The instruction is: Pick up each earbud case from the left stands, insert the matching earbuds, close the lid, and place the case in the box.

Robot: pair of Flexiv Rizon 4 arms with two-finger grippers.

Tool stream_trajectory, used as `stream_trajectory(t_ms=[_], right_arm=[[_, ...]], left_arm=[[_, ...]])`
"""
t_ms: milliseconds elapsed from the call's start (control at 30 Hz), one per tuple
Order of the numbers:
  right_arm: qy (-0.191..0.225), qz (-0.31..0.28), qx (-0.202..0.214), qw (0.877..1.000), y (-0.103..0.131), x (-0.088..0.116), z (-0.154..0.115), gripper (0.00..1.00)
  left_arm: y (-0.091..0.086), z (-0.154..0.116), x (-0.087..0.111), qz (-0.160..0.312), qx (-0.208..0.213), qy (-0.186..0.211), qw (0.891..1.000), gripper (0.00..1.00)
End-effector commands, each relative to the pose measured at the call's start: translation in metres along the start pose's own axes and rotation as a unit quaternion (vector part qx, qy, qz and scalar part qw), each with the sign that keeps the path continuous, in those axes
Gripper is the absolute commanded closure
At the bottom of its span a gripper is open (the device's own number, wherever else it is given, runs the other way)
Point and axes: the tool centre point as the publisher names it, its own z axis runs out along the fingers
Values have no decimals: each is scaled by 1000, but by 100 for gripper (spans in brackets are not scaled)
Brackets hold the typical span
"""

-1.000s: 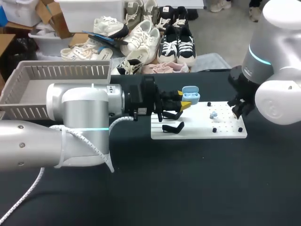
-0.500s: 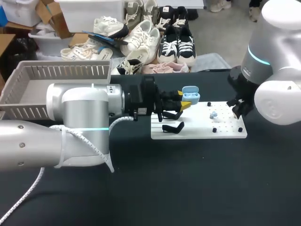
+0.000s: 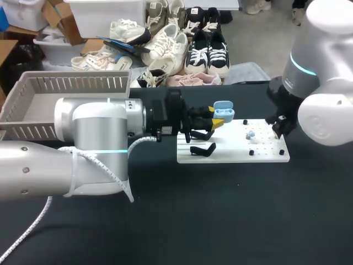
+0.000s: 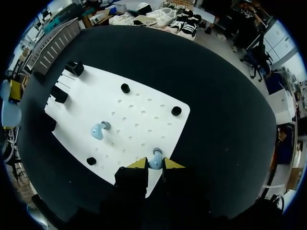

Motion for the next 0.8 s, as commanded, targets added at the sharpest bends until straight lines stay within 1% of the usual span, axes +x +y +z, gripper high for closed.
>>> stream_trajectory(t_ms=[33,200,400,800], right_arm=[[-10,0,6,1000,3,6,-15,100],[-17,-7,8,1000,5,9,-27,100],[-32,-12,-3,999,7,14,-40,100],[-32,-12,-3,999,7,14,-40,100]], left_arm=[[-2,-1,0,1,-2,-1,1000,100],[-2,-1,0,1,-2,-1,1000,100],[-2,-1,0,1,-2,-1,1000,100],[-2,-1,0,1,-2,-1,1000,100]])
